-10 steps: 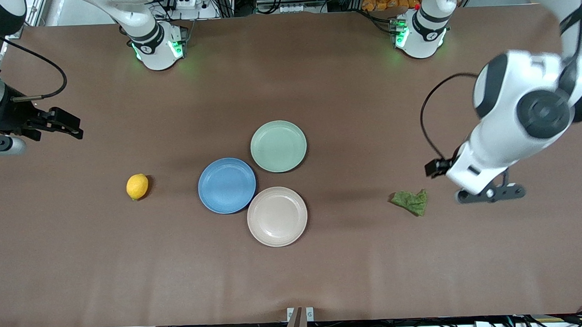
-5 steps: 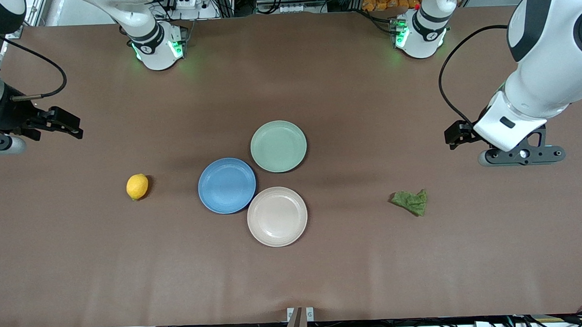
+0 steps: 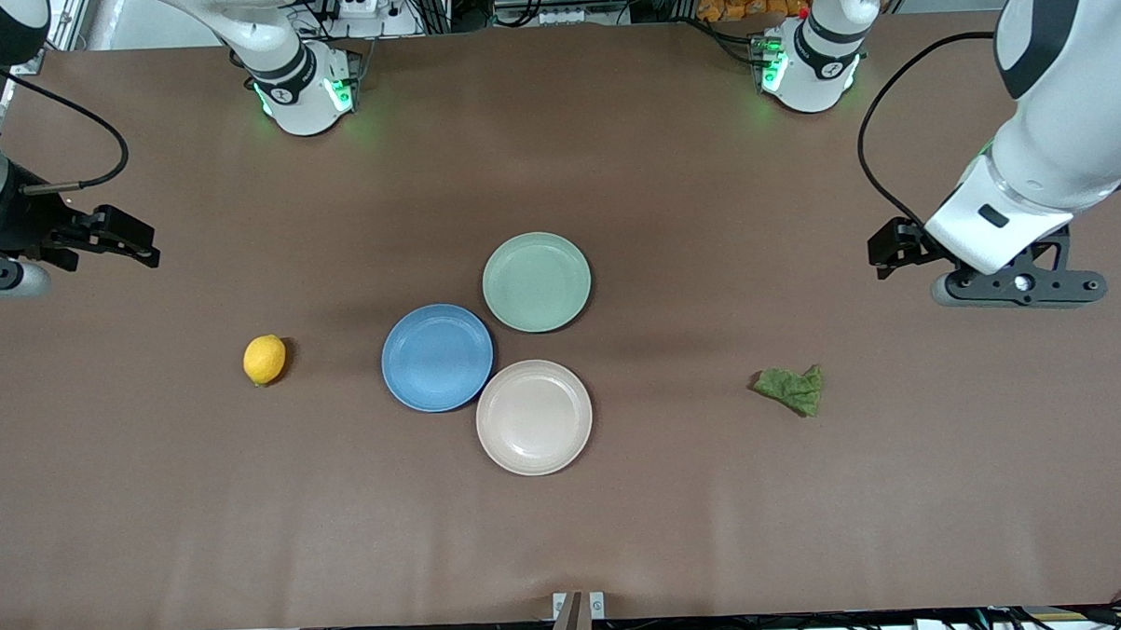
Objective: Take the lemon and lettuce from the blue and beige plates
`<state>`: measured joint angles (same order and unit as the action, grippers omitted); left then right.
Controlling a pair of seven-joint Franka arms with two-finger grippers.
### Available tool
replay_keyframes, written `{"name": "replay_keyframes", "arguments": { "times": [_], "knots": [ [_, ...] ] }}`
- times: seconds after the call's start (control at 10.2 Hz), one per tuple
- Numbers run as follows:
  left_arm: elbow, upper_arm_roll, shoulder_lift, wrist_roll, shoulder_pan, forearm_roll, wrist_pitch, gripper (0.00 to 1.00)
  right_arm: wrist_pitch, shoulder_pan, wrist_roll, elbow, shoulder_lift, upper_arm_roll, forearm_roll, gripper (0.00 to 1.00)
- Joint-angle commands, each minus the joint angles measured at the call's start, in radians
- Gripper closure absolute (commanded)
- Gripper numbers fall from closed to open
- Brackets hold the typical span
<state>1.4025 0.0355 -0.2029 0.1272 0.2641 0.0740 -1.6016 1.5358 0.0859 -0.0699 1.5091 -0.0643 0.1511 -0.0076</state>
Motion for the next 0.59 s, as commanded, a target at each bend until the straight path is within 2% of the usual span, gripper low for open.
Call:
{"name": "replay_keyframes", "arguments": {
  "times": [0.0, 0.49],
  "knots": [
    [0.023, 0.007, 0.022, -0.035, -0.022, -0.013, 0.006, 0.0, -0.013, 0.0, 0.009, -0.012, -0.002, -0.001, 0.011, 0.0],
    [0.023, 0.006, 0.026, -0.044, -0.046, -0.013, 0.006, 0.0, -0.013, 0.005, 0.009, -0.012, -0.005, -0.001, 0.018, 0.0]
  ]
}}
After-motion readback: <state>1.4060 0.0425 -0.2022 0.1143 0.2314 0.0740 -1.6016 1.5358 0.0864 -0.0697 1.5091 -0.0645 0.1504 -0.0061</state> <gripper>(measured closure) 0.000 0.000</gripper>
